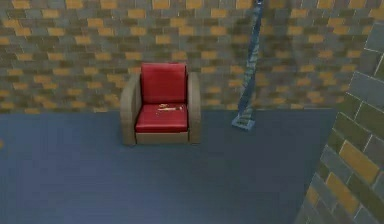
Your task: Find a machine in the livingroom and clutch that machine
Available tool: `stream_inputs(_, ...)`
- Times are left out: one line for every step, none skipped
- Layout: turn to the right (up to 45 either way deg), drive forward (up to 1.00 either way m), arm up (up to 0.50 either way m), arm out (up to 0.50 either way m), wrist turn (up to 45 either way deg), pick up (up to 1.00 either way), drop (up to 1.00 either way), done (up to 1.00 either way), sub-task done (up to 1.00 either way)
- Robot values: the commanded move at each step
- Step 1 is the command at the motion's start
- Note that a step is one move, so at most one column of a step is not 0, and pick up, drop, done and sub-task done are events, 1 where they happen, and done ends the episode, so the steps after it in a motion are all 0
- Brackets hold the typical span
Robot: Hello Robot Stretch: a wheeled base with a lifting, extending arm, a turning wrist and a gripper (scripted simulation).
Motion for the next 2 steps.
stream_inputs(-42.0,0.0,0.0,0.0,0.0,0.0,0.0,0.0,0.0)
stream_inputs(0.0,0.3,0.0,0.0,0.0,0.0,0.0,0.0,0.0)
